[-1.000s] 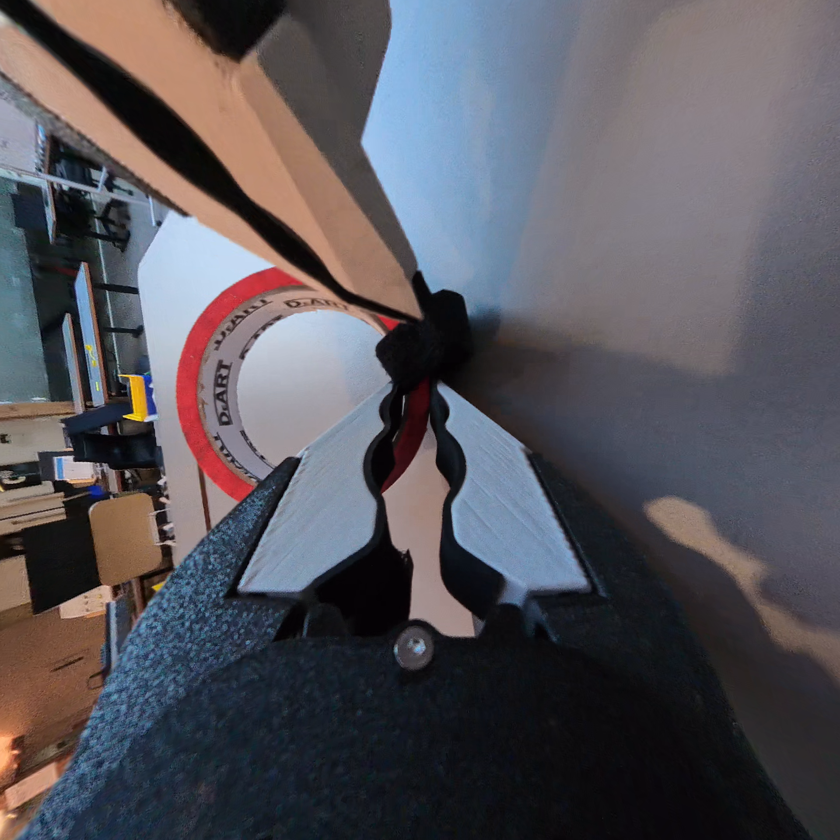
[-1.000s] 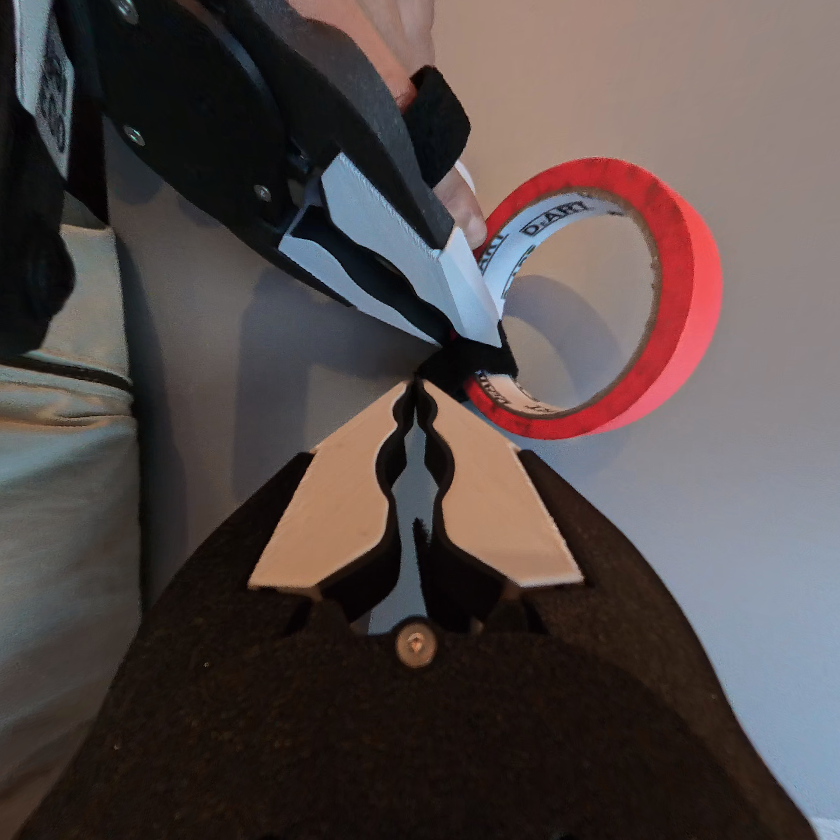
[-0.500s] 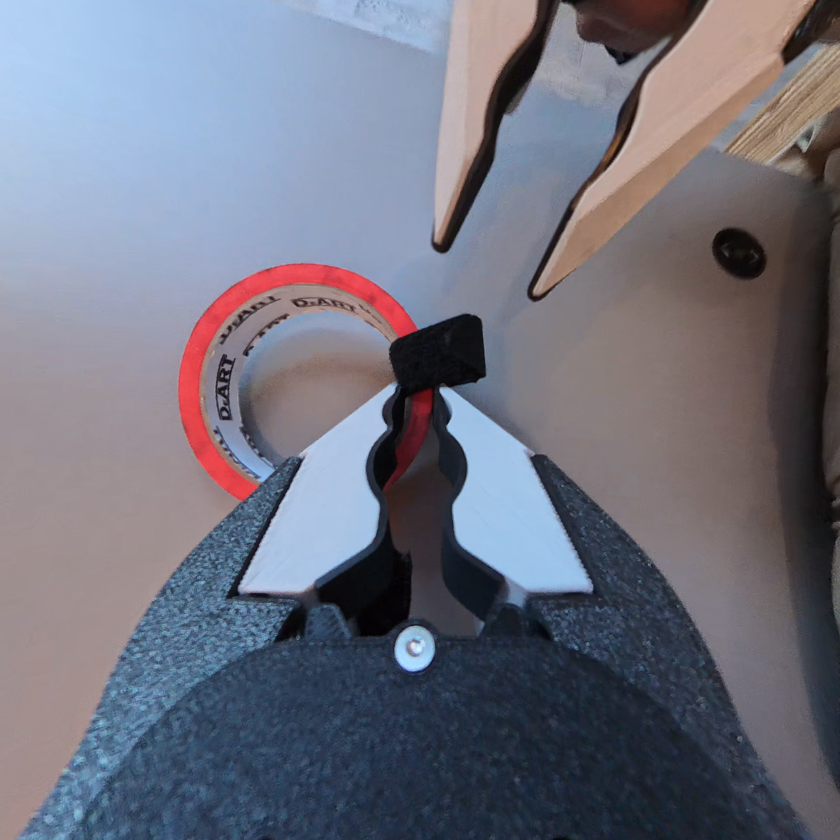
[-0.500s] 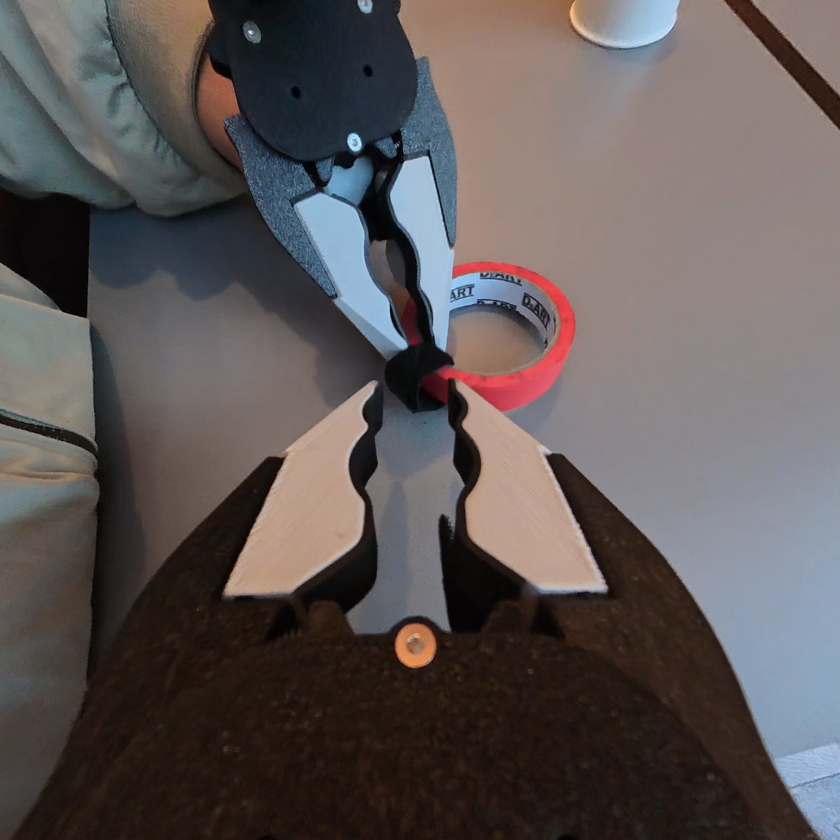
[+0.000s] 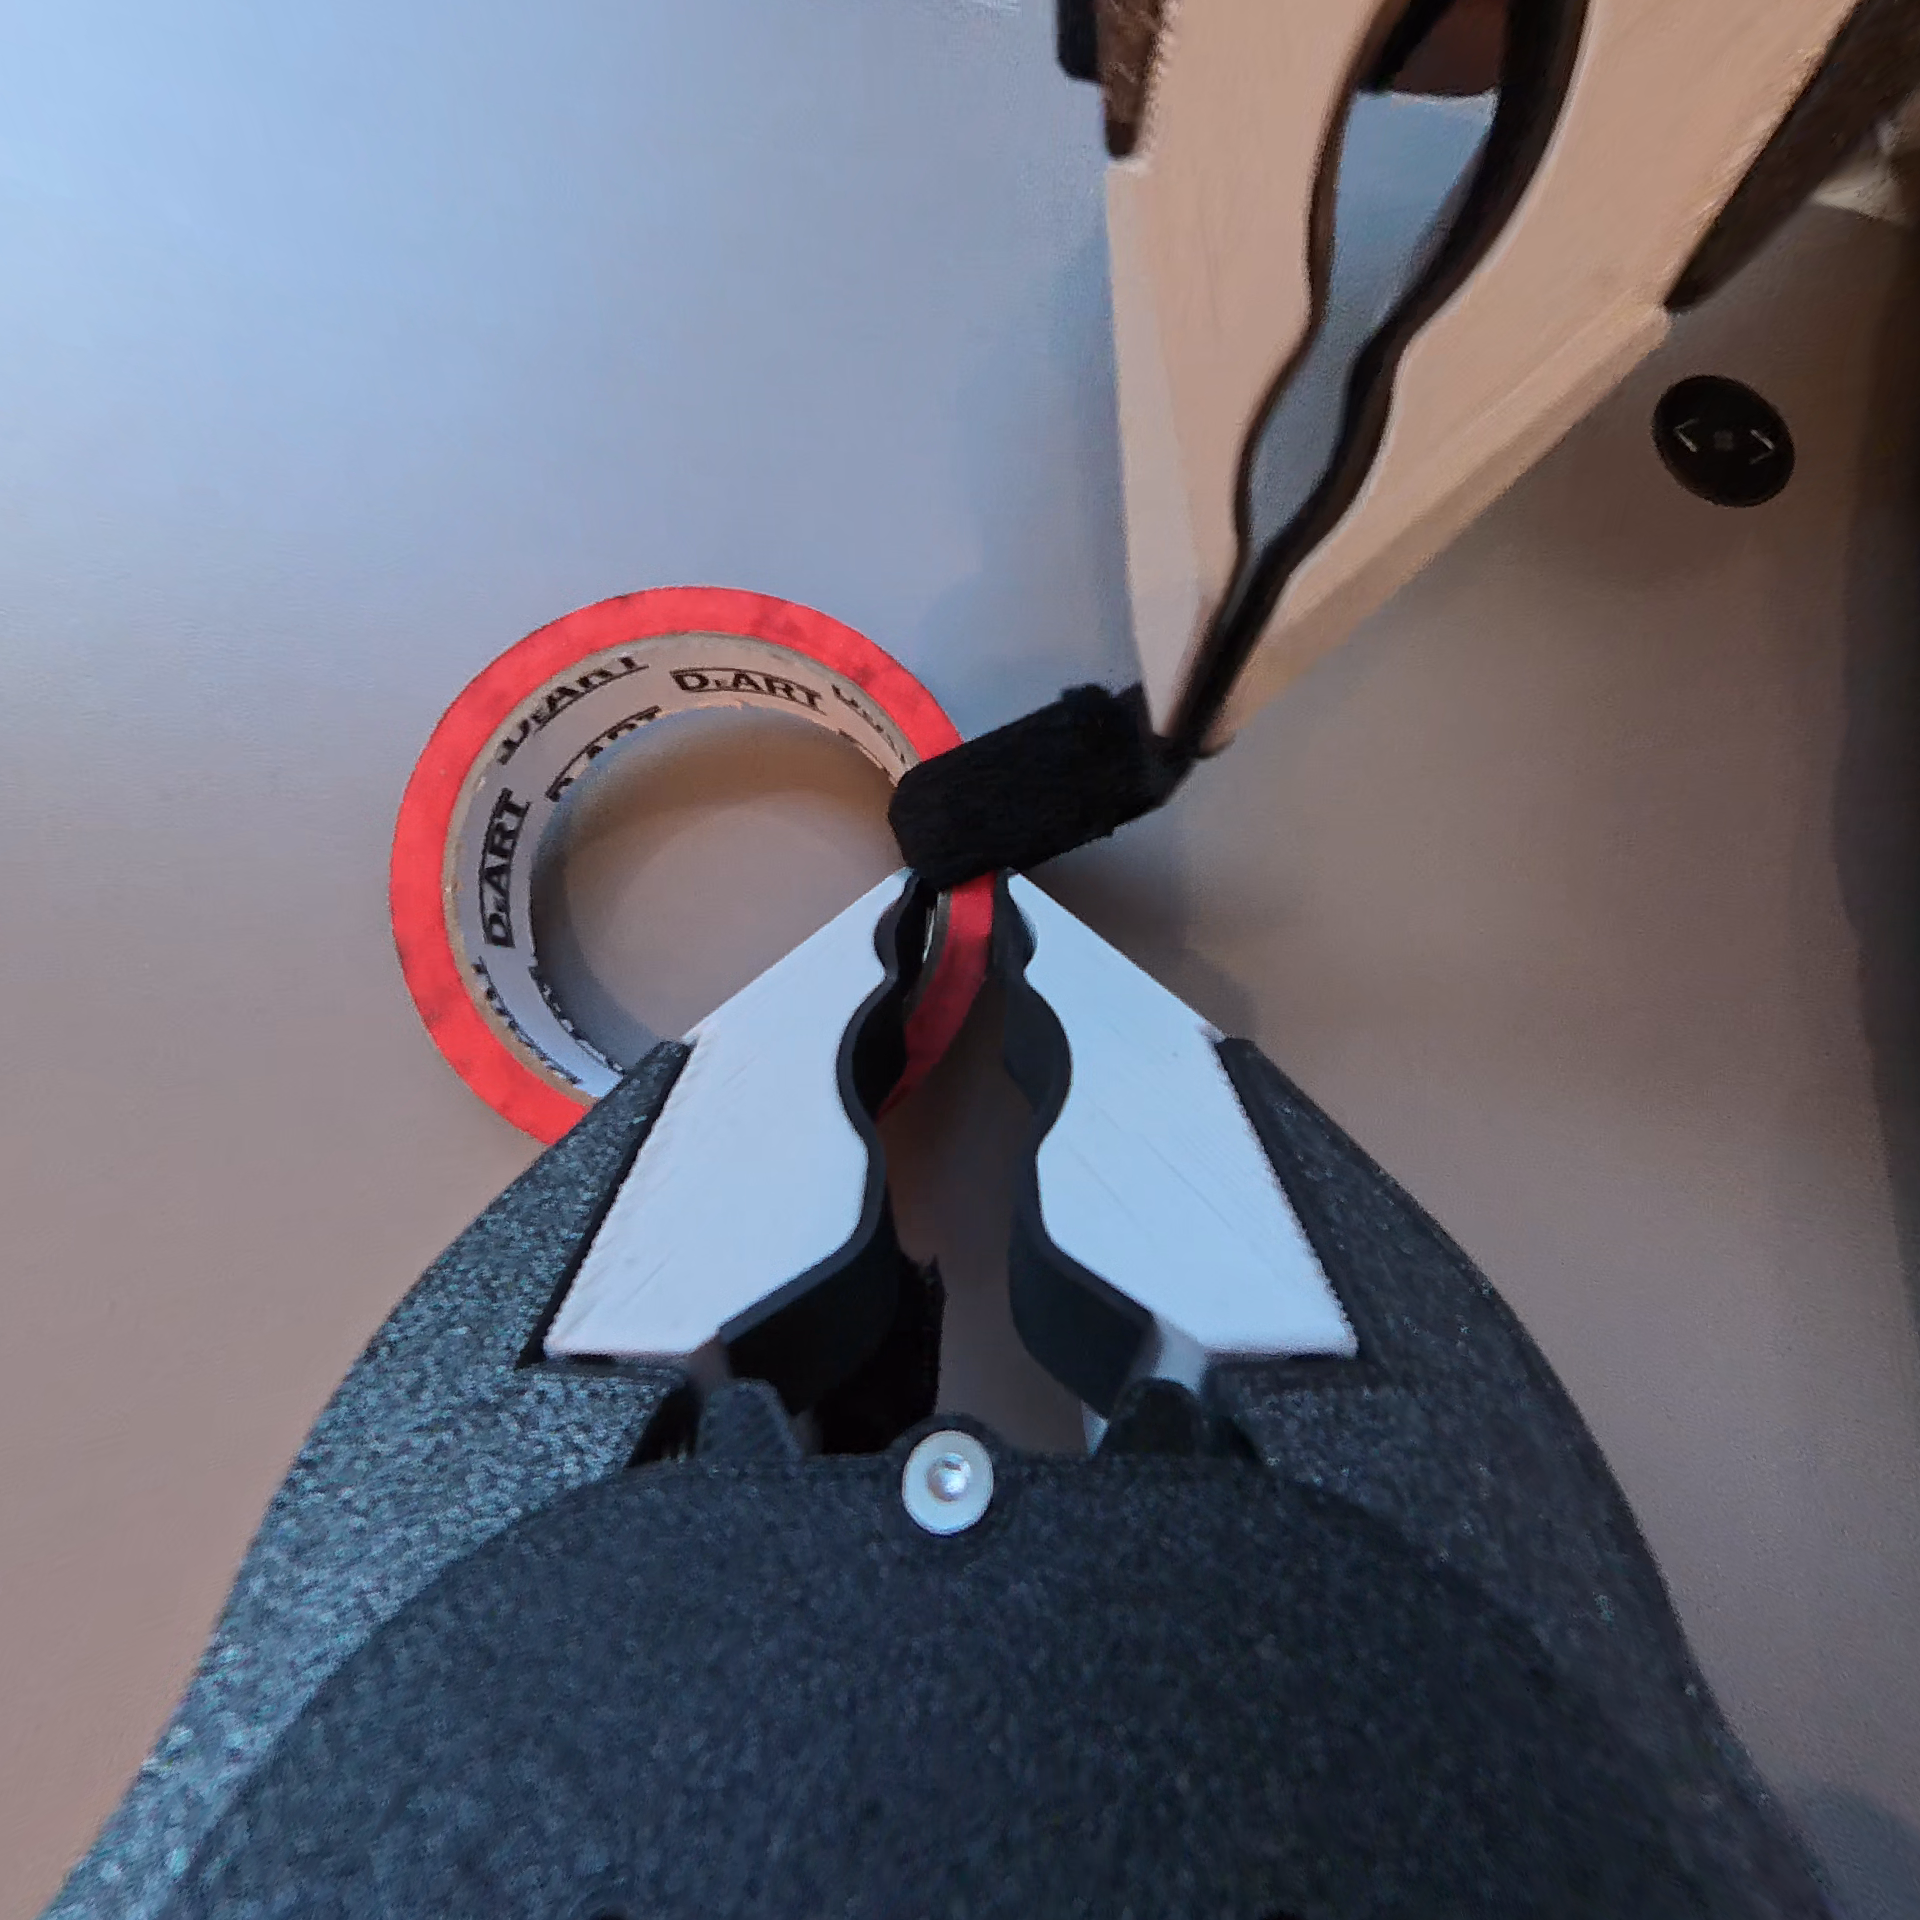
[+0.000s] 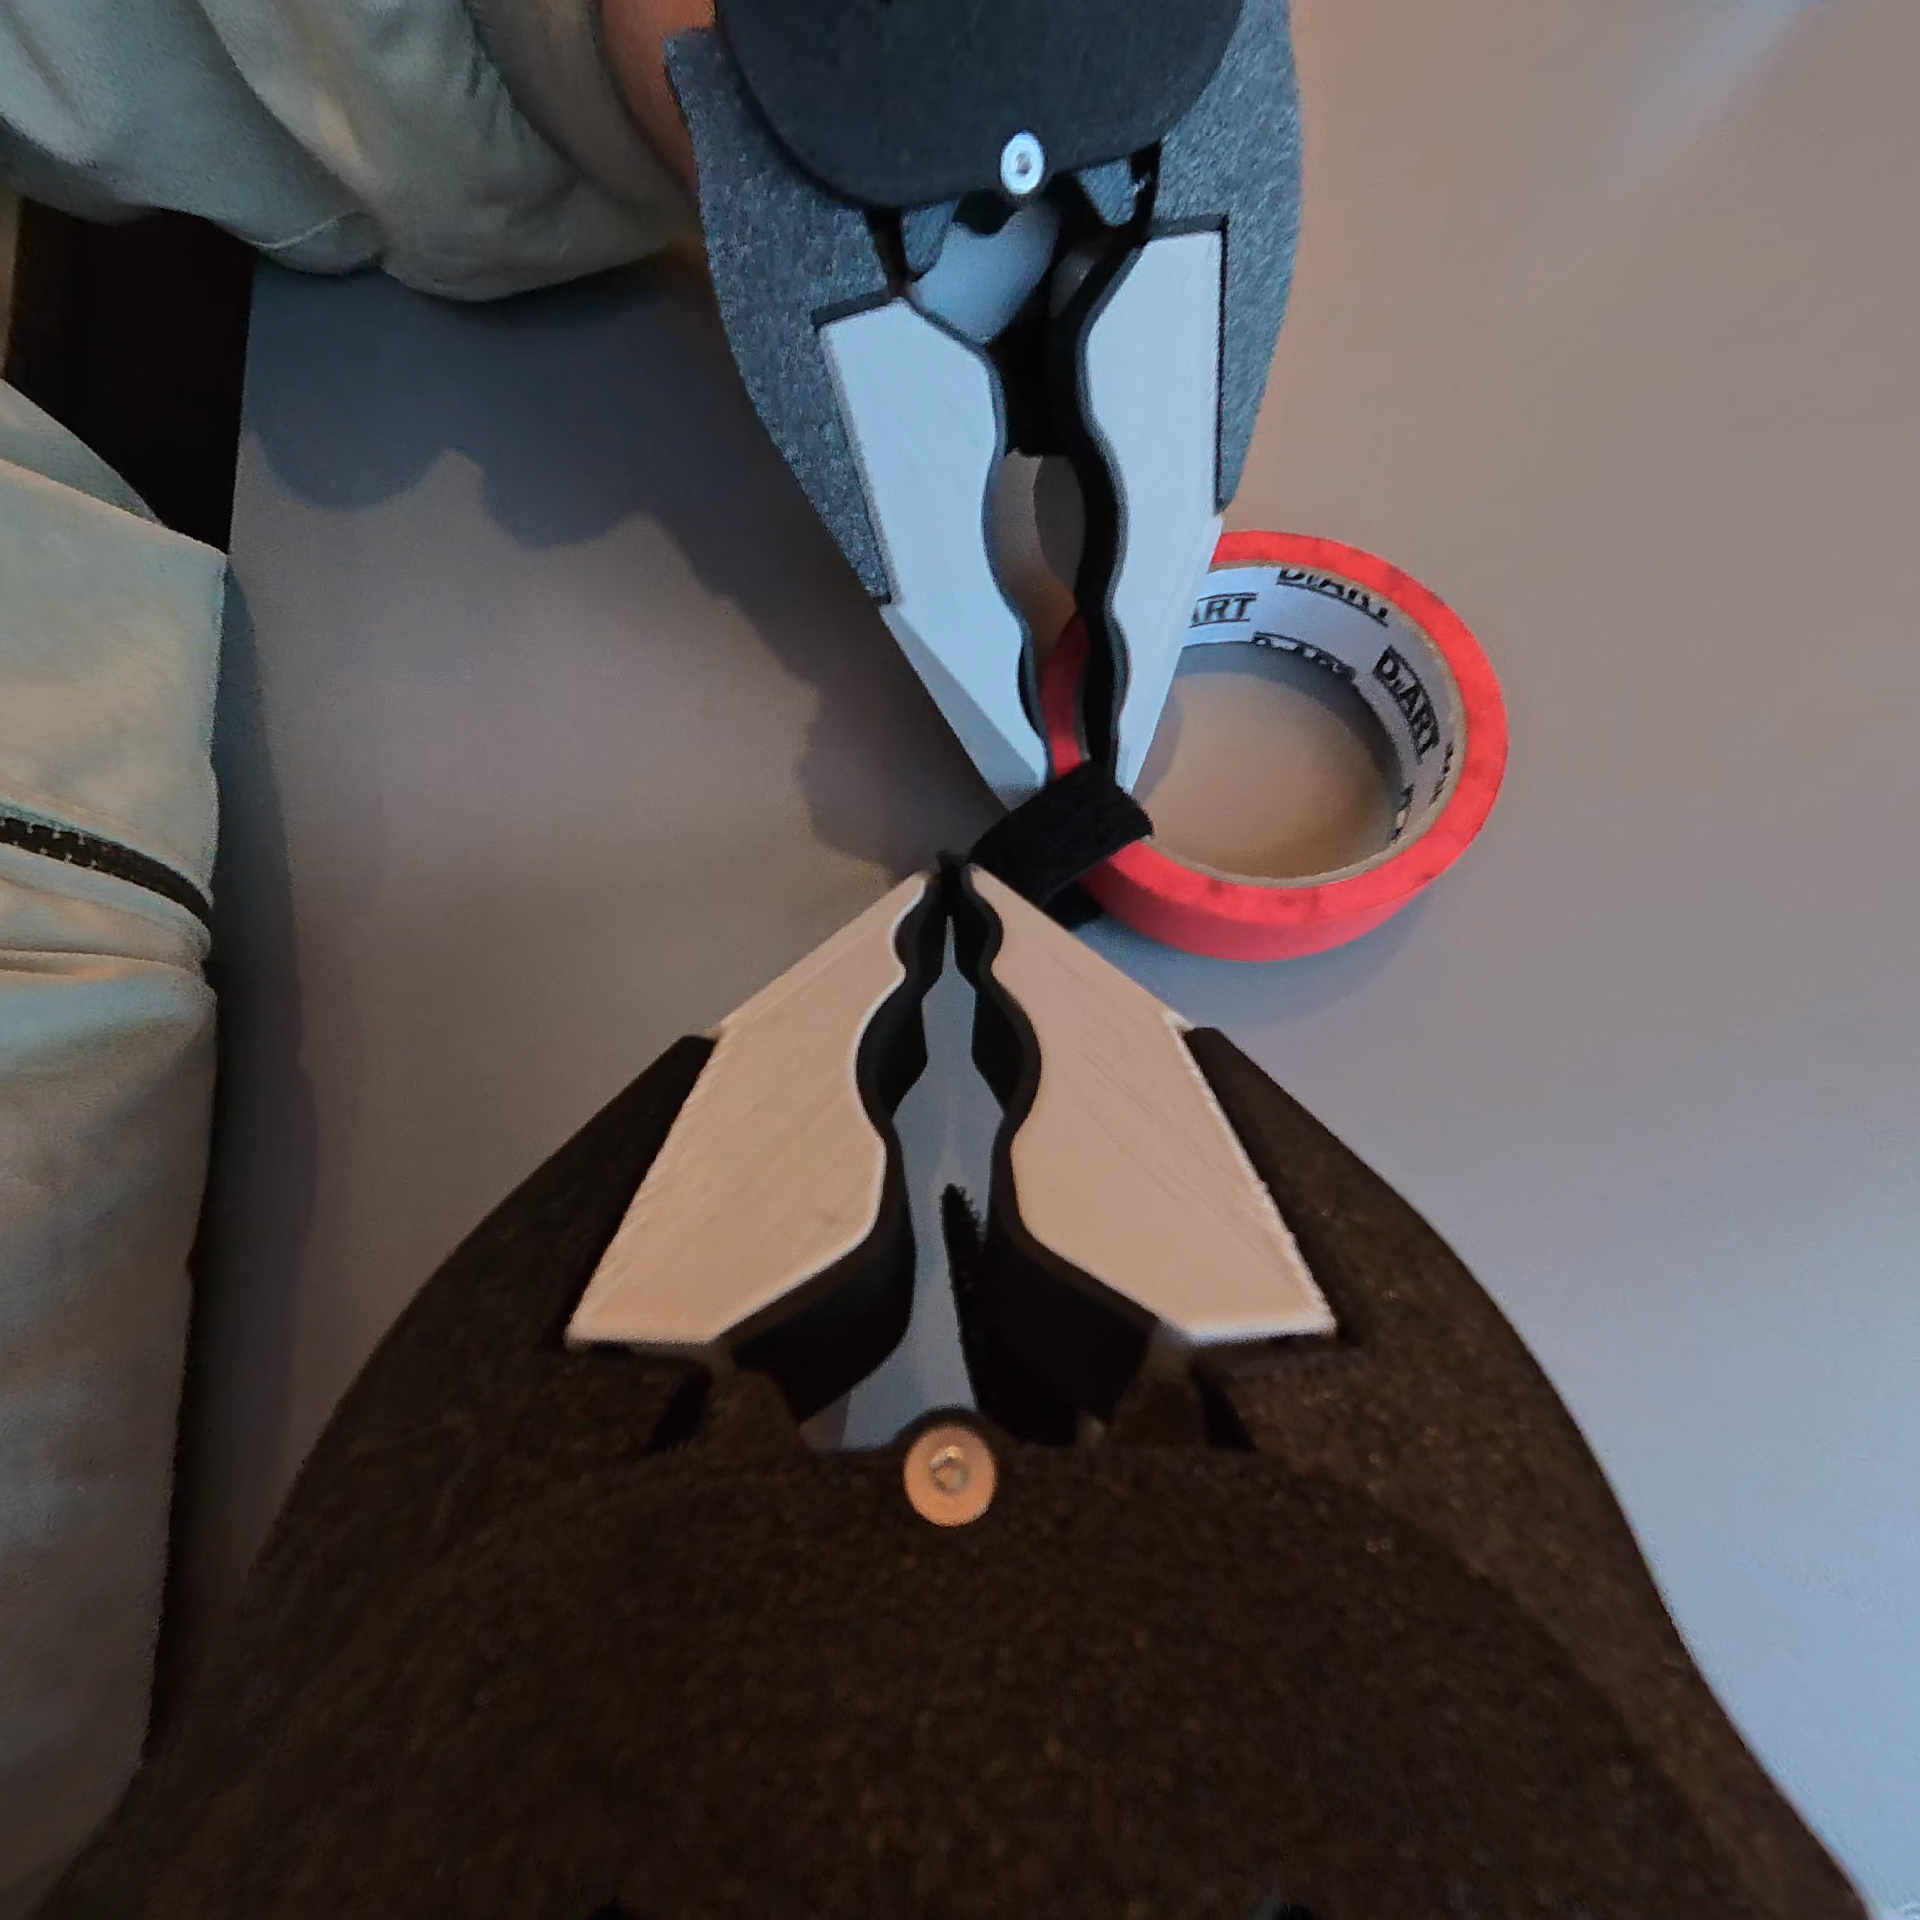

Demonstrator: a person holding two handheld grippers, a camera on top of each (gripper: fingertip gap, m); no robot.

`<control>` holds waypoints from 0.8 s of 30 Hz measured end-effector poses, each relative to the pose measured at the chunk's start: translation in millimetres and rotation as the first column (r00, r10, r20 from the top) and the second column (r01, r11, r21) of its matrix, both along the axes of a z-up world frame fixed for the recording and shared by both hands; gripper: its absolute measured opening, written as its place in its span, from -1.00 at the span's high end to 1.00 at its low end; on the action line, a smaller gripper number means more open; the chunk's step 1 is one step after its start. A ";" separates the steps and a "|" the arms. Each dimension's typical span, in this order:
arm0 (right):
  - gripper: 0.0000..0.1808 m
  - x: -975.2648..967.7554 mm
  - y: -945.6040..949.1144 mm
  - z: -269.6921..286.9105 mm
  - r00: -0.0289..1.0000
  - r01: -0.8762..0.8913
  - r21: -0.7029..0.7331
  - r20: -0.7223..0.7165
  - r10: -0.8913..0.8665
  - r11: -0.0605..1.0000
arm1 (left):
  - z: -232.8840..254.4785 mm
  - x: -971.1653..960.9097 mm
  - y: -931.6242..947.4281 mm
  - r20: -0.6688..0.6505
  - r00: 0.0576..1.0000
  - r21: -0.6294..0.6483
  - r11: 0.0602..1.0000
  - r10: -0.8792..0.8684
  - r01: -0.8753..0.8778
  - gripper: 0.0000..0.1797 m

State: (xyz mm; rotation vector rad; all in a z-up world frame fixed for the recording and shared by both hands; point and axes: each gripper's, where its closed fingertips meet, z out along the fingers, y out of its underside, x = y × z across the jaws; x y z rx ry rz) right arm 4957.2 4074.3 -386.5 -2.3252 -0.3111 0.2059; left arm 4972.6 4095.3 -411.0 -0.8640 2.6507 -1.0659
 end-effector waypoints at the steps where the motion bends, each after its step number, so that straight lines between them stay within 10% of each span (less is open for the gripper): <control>1: 1.00 -4.2 -2.6 -3.2 1.000 -0.006 -0.013 -0.011 0.006 1.000 | -0.1 0.4 -0.3 -0.001 1.000 0.004 1.000 0.004 -0.004 0.87; 10: 1.00 -10.9 -25.9 -30.4 0.995 0.017 -0.122 0.103 -0.004 0.992 | 0.8 -0.4 -0.4 -0.043 0.999 -0.027 0.999 0.027 -0.029 0.87; 19: 1.00 30.7 -34.1 -8.4 0.983 0.144 -0.041 0.117 -0.139 0.989 | 73.5 3.2 -7.3 -0.287 0.956 -0.637 0.734 0.057 -0.235 0.88; 24: 1.00 16.8 -22.8 3.2 0.993 0.117 -0.002 0.016 -0.117 0.993 | 68.6 0.2 -16.0 -0.322 0.941 -0.682 0.665 0.101 -0.305 0.87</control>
